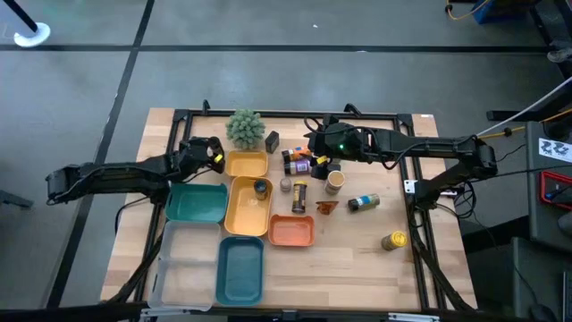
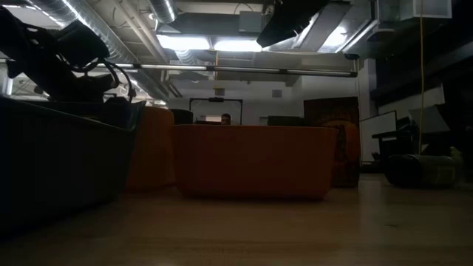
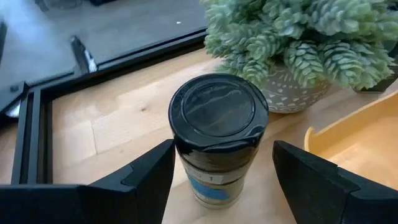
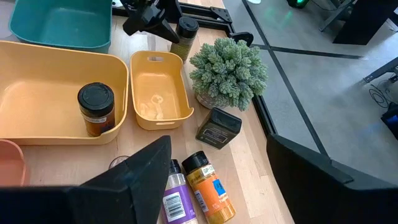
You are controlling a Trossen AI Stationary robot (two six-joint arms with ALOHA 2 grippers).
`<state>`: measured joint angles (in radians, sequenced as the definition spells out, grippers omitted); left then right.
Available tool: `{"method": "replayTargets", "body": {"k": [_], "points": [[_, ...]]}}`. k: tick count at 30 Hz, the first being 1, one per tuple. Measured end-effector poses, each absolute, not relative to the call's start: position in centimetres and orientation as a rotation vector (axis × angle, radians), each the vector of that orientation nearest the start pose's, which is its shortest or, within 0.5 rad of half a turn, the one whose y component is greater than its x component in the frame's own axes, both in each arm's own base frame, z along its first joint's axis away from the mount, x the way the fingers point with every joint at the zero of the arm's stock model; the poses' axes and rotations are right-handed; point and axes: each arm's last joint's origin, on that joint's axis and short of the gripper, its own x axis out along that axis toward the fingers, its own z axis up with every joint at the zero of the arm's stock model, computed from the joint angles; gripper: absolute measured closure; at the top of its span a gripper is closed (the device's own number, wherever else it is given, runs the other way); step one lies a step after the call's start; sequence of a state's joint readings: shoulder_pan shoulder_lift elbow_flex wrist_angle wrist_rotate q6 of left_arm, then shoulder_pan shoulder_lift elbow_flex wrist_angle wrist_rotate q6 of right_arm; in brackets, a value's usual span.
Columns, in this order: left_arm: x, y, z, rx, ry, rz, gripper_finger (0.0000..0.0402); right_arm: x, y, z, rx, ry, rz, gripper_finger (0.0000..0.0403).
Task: Sort spices by type
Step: Put the black seasoning bottle into the bottom yellow bin
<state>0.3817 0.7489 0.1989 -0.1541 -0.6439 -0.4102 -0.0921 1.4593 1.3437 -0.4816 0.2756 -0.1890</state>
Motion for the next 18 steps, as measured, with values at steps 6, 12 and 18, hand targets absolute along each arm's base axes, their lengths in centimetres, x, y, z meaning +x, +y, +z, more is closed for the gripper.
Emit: {"method": "replayTargets", "body": {"k": [6,12,18], "points": [[12.38,6.85,14.55,-0.222,0.539,1.100,0.0148,31.77,-3.73,34.31,-0.237,0.634,-0.299,0.0136],[12.23,7.15,14.46,-0.226,0.547,1.122,0.0151,31.67,-3.72,34.16,-0.238,0.653,-0.296,0.0136],[12.07,7.41,14.46,-0.226,0.551,1.139,0.0183,31.66,-3.72,34.14,-0.238,0.655,-0.296,0.0136]]}}
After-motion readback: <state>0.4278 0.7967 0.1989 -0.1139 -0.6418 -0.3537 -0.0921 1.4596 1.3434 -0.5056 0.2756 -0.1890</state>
